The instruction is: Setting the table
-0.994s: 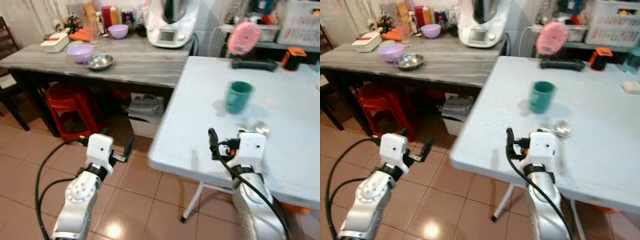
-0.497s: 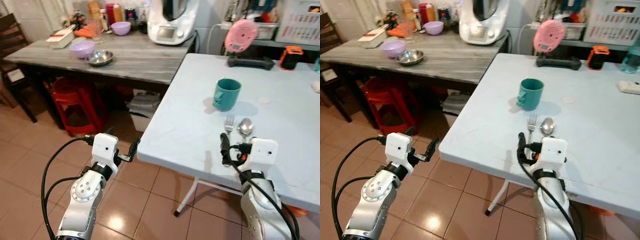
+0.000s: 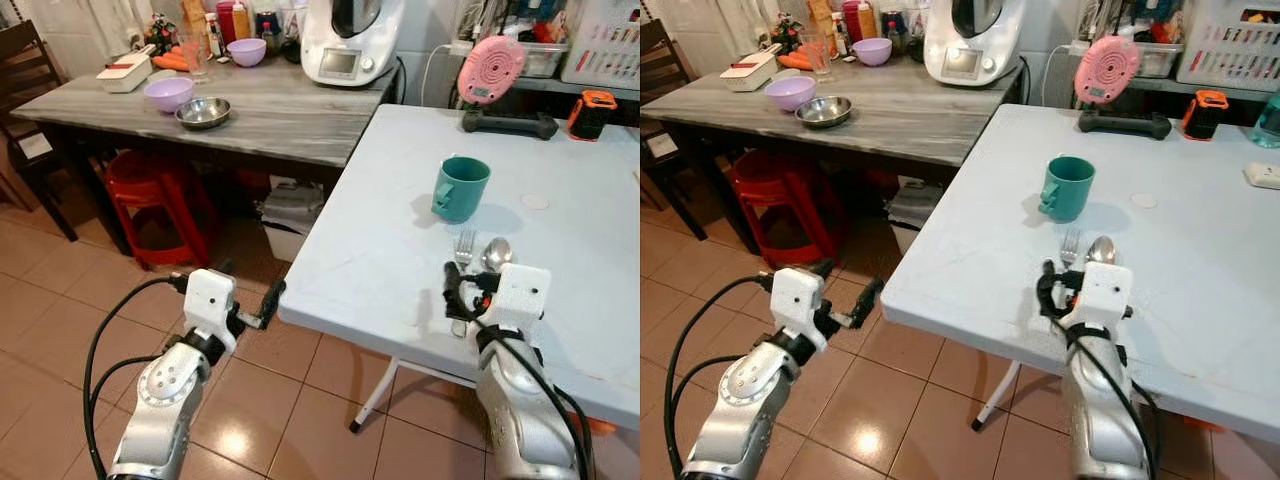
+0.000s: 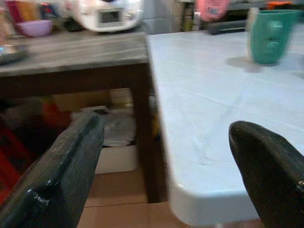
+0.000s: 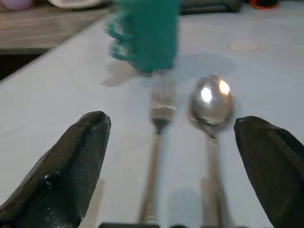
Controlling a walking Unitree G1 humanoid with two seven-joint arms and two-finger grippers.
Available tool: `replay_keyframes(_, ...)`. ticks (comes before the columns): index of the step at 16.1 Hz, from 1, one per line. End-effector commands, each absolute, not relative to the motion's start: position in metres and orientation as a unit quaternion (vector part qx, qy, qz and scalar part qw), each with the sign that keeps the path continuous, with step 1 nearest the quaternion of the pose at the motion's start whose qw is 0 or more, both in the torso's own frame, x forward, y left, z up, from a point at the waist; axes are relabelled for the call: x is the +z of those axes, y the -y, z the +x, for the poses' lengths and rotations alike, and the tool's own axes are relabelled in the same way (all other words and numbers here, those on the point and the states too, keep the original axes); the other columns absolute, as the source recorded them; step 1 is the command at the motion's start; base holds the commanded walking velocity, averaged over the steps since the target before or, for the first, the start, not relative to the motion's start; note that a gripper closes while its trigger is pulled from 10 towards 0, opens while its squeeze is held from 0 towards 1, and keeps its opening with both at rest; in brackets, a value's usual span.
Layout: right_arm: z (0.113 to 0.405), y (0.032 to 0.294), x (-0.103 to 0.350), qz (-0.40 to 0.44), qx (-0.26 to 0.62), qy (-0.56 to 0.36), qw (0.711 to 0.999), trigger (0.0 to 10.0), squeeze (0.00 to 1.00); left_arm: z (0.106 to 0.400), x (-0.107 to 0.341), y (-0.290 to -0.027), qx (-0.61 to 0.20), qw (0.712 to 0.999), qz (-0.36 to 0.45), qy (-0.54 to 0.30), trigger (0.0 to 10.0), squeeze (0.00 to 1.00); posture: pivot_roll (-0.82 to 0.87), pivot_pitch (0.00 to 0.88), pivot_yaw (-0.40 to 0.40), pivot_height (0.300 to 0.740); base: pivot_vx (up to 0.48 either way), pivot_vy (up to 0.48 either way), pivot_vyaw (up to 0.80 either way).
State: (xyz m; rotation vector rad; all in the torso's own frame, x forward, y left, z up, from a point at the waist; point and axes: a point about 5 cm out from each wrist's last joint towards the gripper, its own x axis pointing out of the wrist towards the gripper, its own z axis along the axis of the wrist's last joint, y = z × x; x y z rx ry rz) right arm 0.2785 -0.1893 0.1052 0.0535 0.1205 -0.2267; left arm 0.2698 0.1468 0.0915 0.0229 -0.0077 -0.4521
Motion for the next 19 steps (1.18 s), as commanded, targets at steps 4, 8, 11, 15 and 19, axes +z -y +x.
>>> replay_keyframes(4,0.288,0.192,0.101,0.028,-0.126,-0.084,0.988,10.0,0.00,0.269,0.092,-0.144,-0.255,0.967,0.008,0.000,10.0,0.00,0.00,0.000,0.068,0.740,0.000,0.000,0.00)
replay_keyframes(8,0.308,0.187,0.107,0.019,-0.115,-0.091,0.989,10.0,0.00,0.269,0.093,-0.140,-0.270,0.963,0.004,0.000,10.0,0.00,0.00,0.000,0.065,0.740,0.000,0.000,0.00)
replay_keyframes(11,0.315,0.180,0.103,0.011,-0.108,-0.114,0.988,10.0,0.00,0.265,0.096,-0.135,-0.302,0.953,-0.012,0.005,10.0,0.00,0.00,0.000,0.059,0.740,0.000,0.000,0.00)
replay_keyframes(15,0.322,0.179,0.094,0.020,-0.103,-0.138,0.985,10.0,0.00,0.263,0.099,-0.134,-0.350,0.936,-0.025,0.000,10.0,0.00,0.01,0.000,0.055,0.740,0.000,0.000,0.00)
replay_keyframes(19,0.327,0.181,0.092,0.019,-0.102,-0.151,0.983,0.0,0.00,0.260,0.099,-0.132,-0.386,0.922,-0.011,-0.008,10.0,0.00,0.00,0.000,0.054,0.740,0.000,0.000,0.00)
